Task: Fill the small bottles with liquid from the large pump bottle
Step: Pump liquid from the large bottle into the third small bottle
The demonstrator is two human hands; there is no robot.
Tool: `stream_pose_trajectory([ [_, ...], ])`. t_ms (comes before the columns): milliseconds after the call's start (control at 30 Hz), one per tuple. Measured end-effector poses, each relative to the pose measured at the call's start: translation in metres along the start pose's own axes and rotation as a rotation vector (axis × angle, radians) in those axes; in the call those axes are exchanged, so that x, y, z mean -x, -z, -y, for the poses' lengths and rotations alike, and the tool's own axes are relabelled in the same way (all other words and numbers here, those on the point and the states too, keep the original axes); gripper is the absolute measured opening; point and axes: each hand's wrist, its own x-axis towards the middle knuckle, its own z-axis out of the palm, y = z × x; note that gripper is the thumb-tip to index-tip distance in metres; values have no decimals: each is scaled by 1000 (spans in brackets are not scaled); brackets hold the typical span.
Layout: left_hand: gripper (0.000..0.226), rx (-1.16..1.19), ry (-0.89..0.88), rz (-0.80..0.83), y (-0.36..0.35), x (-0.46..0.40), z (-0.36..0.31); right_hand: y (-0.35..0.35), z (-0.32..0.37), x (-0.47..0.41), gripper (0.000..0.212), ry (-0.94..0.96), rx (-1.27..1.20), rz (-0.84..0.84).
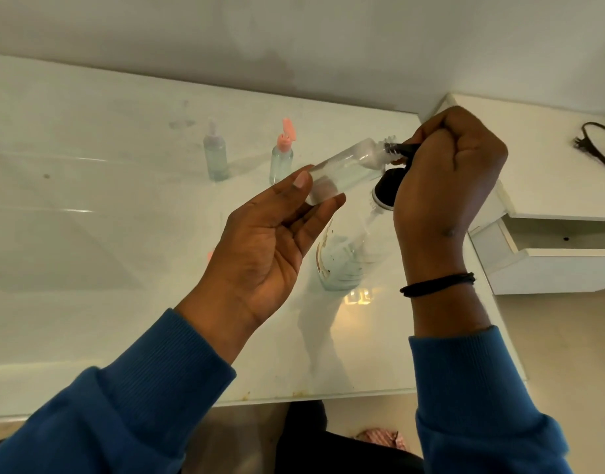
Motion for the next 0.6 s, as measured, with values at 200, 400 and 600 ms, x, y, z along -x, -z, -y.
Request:
stream_pose_trajectory([
  [200, 36, 41, 46, -9, -1, 0, 1, 2, 4, -2, 23, 7, -15, 8],
  [400, 30, 91, 108, -17, 0, 0, 2, 1, 6, -2, 24, 29, -2, 17],
  [600, 37, 120, 144, -17, 1, 0, 2, 2, 3, -3, 23, 51, 51, -5],
])
